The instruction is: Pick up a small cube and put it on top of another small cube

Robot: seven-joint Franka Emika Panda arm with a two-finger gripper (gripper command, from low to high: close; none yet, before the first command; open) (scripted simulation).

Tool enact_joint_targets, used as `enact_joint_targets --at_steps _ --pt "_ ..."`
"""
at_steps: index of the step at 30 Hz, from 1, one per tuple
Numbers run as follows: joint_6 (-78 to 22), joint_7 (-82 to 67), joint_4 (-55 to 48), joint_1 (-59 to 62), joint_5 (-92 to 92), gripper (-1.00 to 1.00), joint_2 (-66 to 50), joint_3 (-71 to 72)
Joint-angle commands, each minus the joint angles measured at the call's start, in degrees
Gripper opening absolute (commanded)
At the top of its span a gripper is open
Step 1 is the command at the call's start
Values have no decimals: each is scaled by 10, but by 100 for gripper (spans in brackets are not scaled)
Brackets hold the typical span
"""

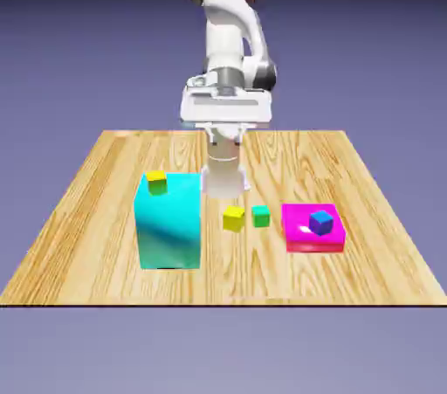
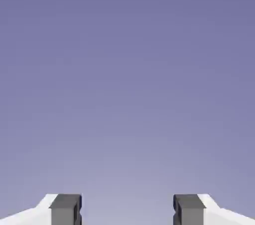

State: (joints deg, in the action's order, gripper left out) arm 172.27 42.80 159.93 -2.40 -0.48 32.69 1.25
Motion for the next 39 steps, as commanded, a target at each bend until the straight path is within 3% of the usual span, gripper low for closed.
enact_joint_targets --at_steps 1,39 --pt "3 13 -3 7 -25 0 -10 15" --pt "133 518 -133 269 -972 0 -402 580"
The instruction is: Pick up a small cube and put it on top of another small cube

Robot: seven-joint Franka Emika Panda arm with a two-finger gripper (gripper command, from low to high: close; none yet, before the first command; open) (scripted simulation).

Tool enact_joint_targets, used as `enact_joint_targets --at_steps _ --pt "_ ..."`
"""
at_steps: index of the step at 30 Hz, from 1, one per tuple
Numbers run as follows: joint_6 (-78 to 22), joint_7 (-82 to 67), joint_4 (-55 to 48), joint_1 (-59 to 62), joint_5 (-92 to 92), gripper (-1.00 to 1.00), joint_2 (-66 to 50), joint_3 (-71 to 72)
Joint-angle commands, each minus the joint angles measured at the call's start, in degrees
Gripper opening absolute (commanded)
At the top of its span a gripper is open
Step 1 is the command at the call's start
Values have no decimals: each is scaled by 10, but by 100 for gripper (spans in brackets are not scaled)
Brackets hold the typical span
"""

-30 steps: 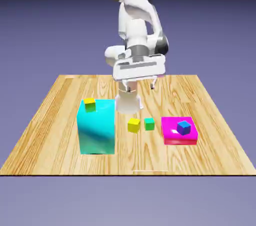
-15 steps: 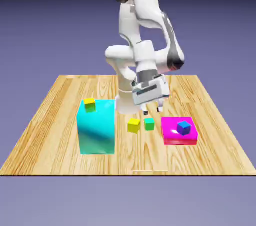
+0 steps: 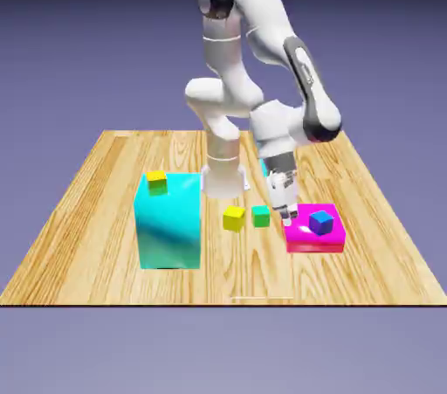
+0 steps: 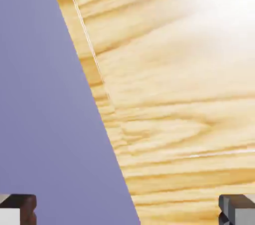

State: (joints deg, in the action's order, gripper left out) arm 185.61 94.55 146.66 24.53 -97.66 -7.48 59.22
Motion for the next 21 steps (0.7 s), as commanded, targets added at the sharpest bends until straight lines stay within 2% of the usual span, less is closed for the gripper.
enact_joint_targets --at_steps 1,18,21 --pt "3 13 -3 7 -25 0 -10 15" --pt "275 214 64 339 -420 0 -201 135" --pt "269 230 67 323 -410 0 -206 115"
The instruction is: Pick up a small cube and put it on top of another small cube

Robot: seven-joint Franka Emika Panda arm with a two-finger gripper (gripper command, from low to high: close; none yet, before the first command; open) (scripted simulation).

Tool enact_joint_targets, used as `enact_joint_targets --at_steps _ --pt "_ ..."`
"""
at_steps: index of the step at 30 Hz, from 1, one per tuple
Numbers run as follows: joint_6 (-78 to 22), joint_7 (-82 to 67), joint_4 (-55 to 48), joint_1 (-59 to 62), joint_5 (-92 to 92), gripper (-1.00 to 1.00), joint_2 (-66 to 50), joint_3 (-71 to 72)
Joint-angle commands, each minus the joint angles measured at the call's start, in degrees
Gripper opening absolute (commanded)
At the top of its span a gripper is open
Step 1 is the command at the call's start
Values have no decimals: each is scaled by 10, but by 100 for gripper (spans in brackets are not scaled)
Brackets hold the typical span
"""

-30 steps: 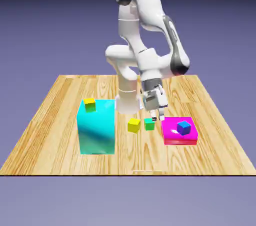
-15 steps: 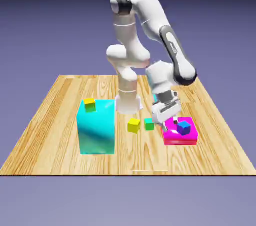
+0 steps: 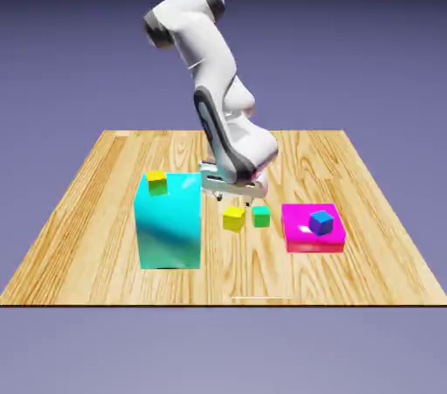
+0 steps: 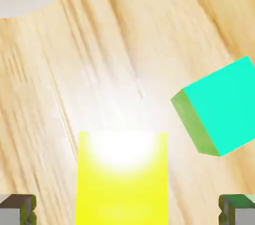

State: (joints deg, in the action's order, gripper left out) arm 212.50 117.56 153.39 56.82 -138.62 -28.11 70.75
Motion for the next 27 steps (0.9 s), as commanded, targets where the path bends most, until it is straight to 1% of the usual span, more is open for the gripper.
enact_joint_targets --at_steps 1,10,11,12,13,24,27 --pt "-10 15 1 -21 14 0 -3 -19" --pt "-100 150 15 -208 135 0 -30 -194" --pt "-101 152 15 -211 137 0 -31 -197" --pt "-101 152 15 -211 137 -100 -31 -197" --pt "-101 152 15 -211 137 -100 -31 -197" --pt "8 -13 -1 17 -11 -100 3 16" --pt "10 -86 -3 -33 -30 -100 20 -15"
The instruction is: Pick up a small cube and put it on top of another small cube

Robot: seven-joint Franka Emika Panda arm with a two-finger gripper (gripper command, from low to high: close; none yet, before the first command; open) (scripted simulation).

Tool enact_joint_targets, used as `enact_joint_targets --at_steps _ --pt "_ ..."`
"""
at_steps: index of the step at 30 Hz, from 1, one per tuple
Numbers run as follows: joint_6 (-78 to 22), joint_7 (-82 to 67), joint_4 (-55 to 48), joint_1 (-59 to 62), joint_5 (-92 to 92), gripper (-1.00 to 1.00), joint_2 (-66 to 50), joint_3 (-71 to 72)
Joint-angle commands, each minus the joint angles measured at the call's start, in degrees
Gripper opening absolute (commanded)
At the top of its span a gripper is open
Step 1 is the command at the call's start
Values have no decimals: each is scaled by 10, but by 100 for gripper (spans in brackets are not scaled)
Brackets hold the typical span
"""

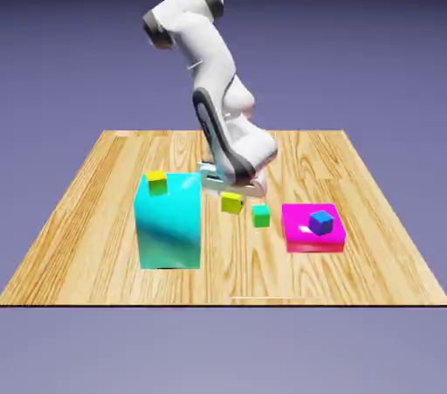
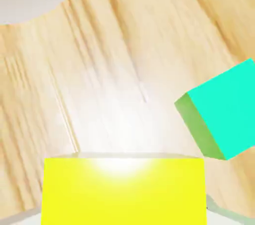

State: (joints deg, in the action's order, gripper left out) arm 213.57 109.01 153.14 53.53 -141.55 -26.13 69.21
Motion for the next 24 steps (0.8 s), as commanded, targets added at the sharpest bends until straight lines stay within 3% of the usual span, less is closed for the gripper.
enact_joint_targets --at_steps 1,24 --pt "0 -25 0 -19 -6 -100 6 -12" --pt "1 -598 -9 -453 -136 -100 142 -293"
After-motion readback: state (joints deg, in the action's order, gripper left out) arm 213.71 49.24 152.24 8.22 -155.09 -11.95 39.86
